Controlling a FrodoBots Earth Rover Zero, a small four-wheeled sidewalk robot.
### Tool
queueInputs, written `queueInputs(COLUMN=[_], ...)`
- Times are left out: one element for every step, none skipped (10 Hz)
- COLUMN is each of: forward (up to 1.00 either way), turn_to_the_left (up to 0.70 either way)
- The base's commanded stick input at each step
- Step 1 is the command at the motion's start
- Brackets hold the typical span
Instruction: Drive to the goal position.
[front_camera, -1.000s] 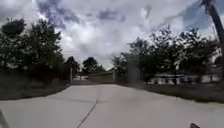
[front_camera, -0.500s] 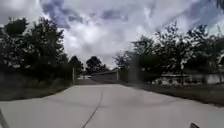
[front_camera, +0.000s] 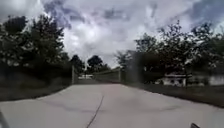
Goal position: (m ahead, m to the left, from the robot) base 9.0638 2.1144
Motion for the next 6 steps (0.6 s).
queueInputs(forward=[0.59,0.59,0.59,0.59,0.59,0.59], turn_to_the_left=[0.01,0.01,0.01,0.02,0.1,0.14])
